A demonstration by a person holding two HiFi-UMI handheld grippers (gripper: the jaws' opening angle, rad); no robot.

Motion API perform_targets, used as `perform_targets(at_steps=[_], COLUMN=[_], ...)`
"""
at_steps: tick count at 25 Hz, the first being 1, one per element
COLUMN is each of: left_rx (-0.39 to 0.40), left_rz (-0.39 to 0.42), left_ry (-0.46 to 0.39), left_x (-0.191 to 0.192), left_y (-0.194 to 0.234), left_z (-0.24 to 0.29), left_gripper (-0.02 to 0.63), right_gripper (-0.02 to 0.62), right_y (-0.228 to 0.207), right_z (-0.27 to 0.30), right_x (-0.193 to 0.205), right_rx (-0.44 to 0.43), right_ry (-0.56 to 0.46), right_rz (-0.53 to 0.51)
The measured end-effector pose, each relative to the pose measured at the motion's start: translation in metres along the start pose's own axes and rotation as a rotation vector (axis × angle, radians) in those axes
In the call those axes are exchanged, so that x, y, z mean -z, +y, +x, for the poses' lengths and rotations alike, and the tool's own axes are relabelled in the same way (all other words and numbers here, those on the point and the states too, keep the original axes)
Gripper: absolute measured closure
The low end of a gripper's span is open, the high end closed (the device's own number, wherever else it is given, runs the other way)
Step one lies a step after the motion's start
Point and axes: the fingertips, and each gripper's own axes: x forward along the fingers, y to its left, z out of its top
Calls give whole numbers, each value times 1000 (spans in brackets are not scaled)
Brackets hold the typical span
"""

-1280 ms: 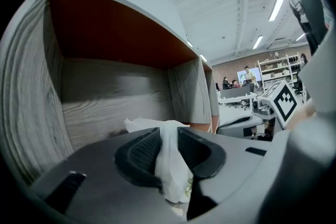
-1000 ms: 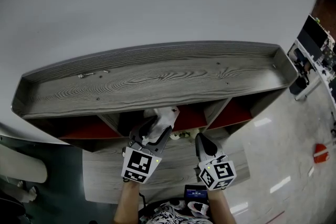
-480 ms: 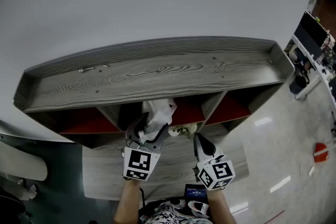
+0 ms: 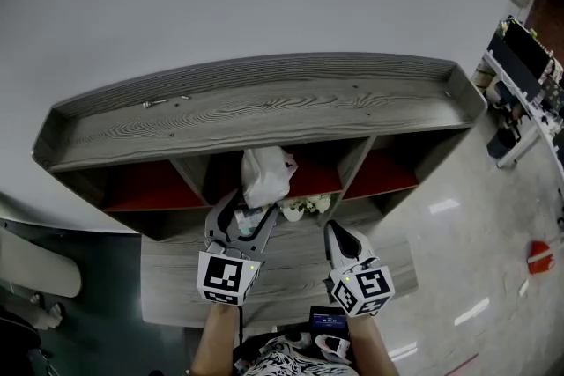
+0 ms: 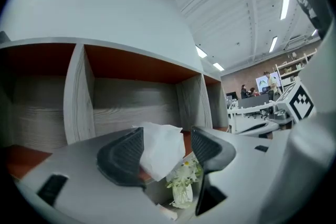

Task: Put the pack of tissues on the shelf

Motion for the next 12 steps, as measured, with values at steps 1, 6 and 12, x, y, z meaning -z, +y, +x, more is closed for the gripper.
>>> perform_targets(at_steps=[1, 6, 12], left_rx=[-3, -34, -33], left_rz=[-11, -42, -148], left_ry=[-11, -39, -63], left_x=[-3, -7, -1], left_y=[1, 2, -7], left_z=[-5, -30, -58], left_gripper=[345, 346, 347], right_gripper=[592, 593, 592], right_y=[2, 13, 24], right_z=[-2, -11, -30], right_x=[0, -1, 1], right_rx=[-3, -26, -41], right_ry=[-2, -10, -16], right_rz=[-1, -11, -19])
